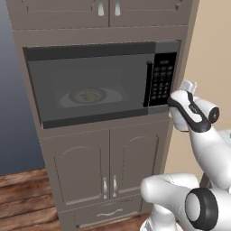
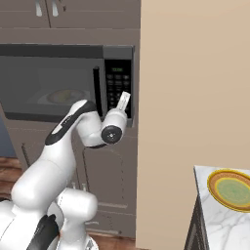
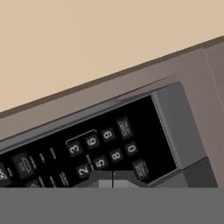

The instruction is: Pick the corn from the counter and place it in the microwave. Then turn on the microwave.

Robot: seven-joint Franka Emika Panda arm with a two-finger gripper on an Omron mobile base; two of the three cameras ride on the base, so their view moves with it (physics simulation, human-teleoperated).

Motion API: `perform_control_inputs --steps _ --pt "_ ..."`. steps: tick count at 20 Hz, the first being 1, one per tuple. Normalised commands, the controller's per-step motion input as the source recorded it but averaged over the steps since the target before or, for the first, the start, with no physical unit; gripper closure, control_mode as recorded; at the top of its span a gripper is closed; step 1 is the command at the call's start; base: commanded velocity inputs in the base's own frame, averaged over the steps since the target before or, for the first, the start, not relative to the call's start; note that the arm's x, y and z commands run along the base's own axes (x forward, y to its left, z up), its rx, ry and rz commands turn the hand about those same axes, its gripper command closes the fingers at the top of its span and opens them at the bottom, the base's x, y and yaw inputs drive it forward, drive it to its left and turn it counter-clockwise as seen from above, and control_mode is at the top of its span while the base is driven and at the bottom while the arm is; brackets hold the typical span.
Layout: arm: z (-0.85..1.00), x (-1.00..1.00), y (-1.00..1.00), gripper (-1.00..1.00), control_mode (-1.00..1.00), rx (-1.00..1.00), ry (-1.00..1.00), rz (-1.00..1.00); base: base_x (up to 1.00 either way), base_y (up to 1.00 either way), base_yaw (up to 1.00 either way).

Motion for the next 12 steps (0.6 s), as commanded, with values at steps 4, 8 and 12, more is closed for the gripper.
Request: perform_control_inputs --steps 4,8,12 --pt "-0.08 0.16 -0.02 1.00 -1.00 0.01 0.00 -0.01 0.00 0.00 0.00" --pt "-0.14 0.13 0.00 1.00 -1.00 0.00 0.00 -0.01 0.00 0.00 0.00" --pt "-0.15 0.11 0.00 1.00 -1.00 0.00 0.00 -0.01 0.00 0.00 0.00"
